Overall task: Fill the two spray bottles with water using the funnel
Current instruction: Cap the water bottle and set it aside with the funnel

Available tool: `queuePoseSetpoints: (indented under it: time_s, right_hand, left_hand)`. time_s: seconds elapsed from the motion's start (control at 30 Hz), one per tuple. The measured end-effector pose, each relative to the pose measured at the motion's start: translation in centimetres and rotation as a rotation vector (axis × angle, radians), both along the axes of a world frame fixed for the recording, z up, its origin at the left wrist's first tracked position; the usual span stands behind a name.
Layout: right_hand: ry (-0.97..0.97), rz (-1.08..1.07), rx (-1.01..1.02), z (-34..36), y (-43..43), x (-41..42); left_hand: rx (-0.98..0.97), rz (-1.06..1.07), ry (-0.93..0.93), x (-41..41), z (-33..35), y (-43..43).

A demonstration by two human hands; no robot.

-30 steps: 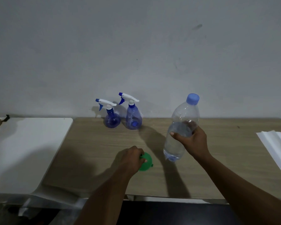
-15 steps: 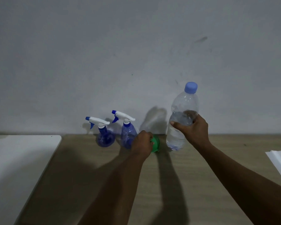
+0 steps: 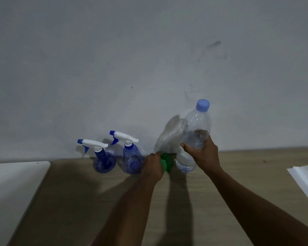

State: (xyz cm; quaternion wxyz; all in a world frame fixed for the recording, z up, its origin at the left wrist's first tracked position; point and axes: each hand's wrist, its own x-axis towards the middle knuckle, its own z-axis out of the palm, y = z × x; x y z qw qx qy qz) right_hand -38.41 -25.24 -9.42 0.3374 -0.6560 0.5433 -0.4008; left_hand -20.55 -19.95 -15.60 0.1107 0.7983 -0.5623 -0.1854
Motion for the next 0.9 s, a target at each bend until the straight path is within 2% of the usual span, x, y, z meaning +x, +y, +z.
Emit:
queuePoseSetpoints:
  time_s: [0.17,0.37,0.5,0.63,0.9]
  right_hand:
    - [0.035,0.025,0.047,-0.1,0.1,0.0]
    - [0.063,0.077,0.216,1.1,1.9,-0.9]
    - [0.248,0.050,0.282,3.0,4.0,-2.2]
    - [0.474,0.127,0.321,5.9,7.0,-4.4]
    - [0.511,0.016,0.375,8.8,13.2,-13.2]
  left_hand:
    - [-0.015,0.014,0.050,0.2,0.3,1.4]
    - [-0.041,-0.041,0.096,1.0,3.6,3.4]
    - [0.030,-0.137,0.152,0.6,6.5,4.9]
    - [0.121,-0.271,0.168,-1.1,9.3,6.1]
    - [0.134,-0.457,0.181,-8.2,12.3,7.7]
